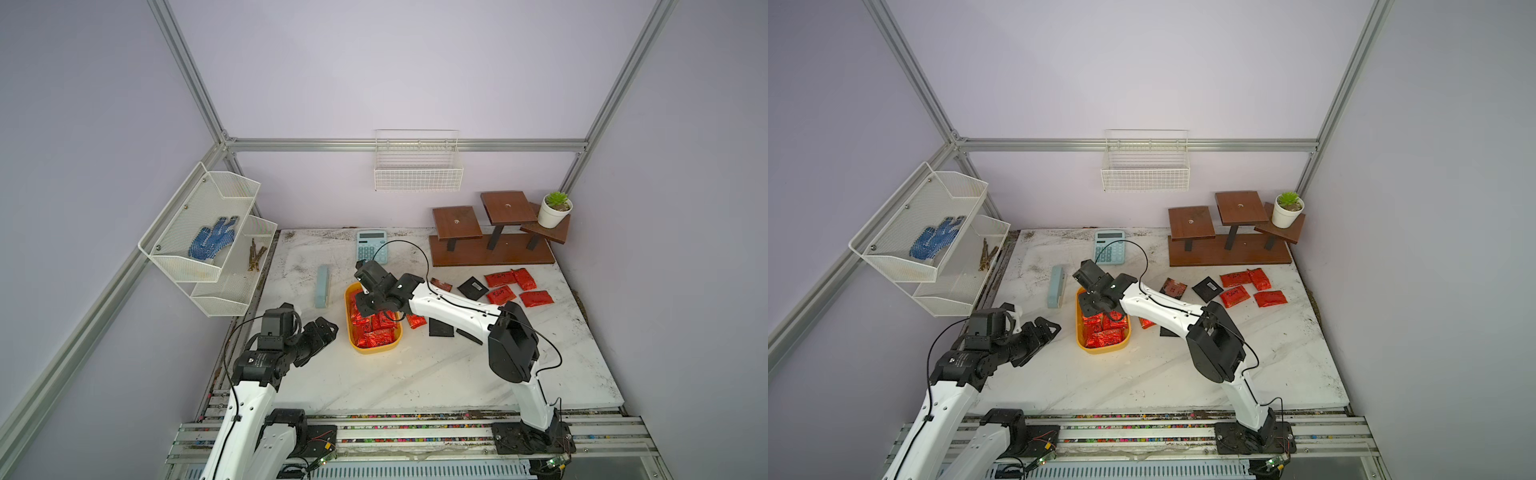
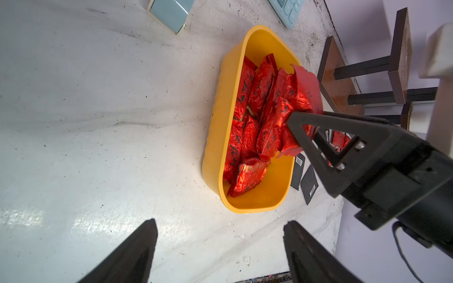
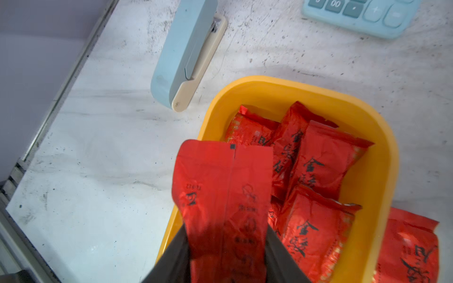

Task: Take the tea bags out of the storage box
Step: Pick up the tea bag from the storage box, then place the tea bag at the center of the board.

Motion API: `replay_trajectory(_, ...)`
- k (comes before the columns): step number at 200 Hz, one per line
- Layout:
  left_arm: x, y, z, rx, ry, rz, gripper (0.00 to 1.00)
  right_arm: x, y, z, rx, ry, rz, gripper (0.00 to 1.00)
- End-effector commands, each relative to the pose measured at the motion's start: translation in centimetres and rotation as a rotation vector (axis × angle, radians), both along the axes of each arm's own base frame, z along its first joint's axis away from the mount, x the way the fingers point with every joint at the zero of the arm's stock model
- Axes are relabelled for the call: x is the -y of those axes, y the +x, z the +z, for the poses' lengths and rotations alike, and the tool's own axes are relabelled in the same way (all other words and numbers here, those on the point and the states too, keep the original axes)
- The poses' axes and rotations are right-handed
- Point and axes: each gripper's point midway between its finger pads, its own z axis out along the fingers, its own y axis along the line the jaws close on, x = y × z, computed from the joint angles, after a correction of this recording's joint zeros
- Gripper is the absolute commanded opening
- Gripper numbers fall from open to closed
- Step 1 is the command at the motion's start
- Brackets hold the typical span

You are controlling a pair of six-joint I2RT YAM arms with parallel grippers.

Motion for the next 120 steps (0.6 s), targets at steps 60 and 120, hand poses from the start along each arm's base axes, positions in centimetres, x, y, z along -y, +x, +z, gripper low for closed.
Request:
replay_trajectory(60,2.0,1.6,2.9,0.065,-0.043,-0.066,0.83,11.1,1.9,2.5,0.006,0.095,-0.199,0.44)
replay_trajectory(120,6.6,2.8,2.5,0.084,-0.039,-0.167,0.83,28.4,1.2,-0.6,-0.065,0.239,-0.629,0.42)
